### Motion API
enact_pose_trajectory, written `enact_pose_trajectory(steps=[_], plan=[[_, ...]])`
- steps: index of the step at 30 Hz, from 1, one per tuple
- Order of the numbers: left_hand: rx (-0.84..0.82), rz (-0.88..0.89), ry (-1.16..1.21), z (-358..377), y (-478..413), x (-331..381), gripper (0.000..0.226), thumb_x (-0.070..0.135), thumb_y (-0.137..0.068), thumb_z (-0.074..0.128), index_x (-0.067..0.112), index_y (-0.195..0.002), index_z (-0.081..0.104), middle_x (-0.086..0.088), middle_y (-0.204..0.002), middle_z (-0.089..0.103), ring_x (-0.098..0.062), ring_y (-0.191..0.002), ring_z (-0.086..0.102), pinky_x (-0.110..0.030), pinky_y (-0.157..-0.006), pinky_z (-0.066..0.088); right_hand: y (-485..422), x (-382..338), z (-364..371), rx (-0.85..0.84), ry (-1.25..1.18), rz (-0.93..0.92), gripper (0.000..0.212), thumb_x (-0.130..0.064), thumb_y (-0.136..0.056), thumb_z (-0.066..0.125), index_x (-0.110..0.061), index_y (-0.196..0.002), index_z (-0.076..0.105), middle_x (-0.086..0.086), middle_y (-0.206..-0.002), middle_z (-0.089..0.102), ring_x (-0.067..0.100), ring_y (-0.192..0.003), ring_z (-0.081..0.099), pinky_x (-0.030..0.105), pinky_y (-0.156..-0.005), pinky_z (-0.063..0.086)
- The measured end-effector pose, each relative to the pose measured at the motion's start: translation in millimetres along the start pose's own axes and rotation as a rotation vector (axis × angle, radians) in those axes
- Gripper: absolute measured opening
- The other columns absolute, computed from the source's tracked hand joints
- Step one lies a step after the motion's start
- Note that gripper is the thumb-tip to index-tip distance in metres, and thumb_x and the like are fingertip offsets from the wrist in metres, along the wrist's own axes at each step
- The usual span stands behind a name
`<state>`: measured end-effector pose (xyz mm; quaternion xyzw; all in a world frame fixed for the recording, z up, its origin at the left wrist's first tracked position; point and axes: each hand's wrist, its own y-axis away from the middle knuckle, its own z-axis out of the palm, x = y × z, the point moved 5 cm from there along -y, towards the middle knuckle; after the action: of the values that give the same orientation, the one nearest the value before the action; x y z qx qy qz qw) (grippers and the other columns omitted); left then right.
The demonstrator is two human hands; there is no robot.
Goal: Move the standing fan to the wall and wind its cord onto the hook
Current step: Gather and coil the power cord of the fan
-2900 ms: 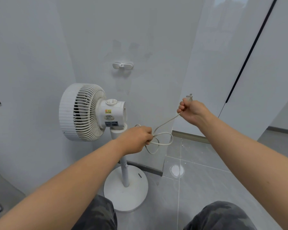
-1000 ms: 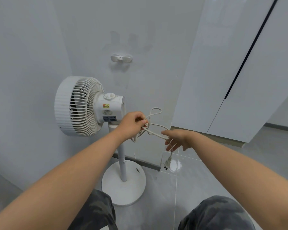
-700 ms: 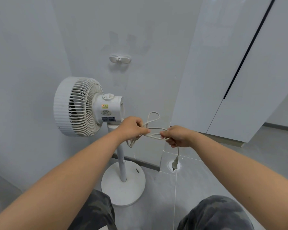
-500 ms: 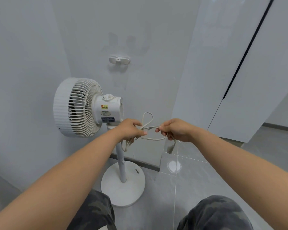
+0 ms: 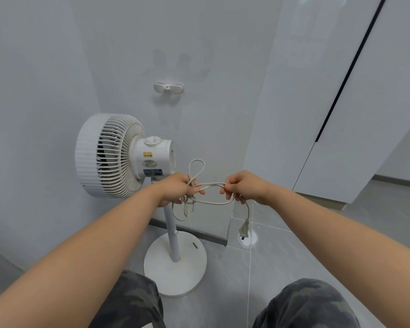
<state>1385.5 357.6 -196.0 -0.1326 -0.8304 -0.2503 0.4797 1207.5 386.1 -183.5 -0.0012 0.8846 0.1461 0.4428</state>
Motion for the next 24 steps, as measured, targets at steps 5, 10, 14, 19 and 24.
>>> enact_pose_trajectory(steps=[5,10,14,19,24], plan=[[-0.087,-0.012,0.137,-2.9,-0.4,-9.9,0.030,0.002,-0.094,0.047,0.017,-0.078,0.068,-0.009,-0.093,0.059,-0.017,-0.078,0.049,-0.027,-0.070,0.039,-2.1,-0.8,4.0,0.088,0.193,-0.023,0.033,-0.009,-0.097,0.041,-0.012,-0.067,0.055,0.003,-0.063,0.058,0.011,-0.054,0.055,0.015,-0.051,0.043],[-0.166,0.005,0.331,-5.6,-2.6,-10.2,0.030,0.003,-0.095,0.043,0.017,-0.083,0.067,-0.006,-0.104,0.059,-0.018,-0.091,0.050,-0.033,-0.077,0.044,-2.9,8.2,10.3,0.252,0.237,-0.036,0.030,-0.012,-0.096,0.034,-0.012,-0.068,0.044,0.012,-0.072,0.060,0.027,-0.069,0.059,0.039,-0.070,0.051],[-0.144,0.006,0.492,-2.8,-2.0,-9.4,0.028,0.007,-0.097,0.038,0.013,-0.090,0.065,0.001,-0.088,0.058,-0.012,-0.093,0.050,-0.034,-0.073,0.046,-4.5,20.6,13.2,0.293,0.264,0.030,0.022,-0.018,-0.090,0.038,-0.012,-0.069,0.044,0.020,-0.087,0.067,0.035,-0.085,0.064,0.040,-0.073,0.051],[-0.037,0.039,0.744,3.6,-6.6,-7.6,0.026,0.013,-0.096,0.043,0.008,-0.084,0.066,-0.005,-0.097,0.059,-0.014,-0.097,0.052,-0.040,-0.081,0.046,5.6,42.6,33.7,0.042,-0.141,0.350,0.043,-0.041,-0.093,0.034,-0.007,-0.097,0.060,0.016,-0.110,0.065,0.029,-0.098,0.062,0.039,-0.089,0.045],[0.056,0.059,0.826,4.2,-10.6,-7.2,0.015,0.004,-0.088,0.057,0.008,-0.073,0.058,-0.007,-0.081,0.059,-0.015,-0.076,0.056,-0.039,-0.076,0.050,11.4,50.2,55.8,-0.275,-0.549,0.477,0.074,-0.065,-0.091,0.021,-0.006,-0.130,0.041,0.024,-0.130,0.053,0.037,-0.108,0.060,0.043,-0.091,0.045]])
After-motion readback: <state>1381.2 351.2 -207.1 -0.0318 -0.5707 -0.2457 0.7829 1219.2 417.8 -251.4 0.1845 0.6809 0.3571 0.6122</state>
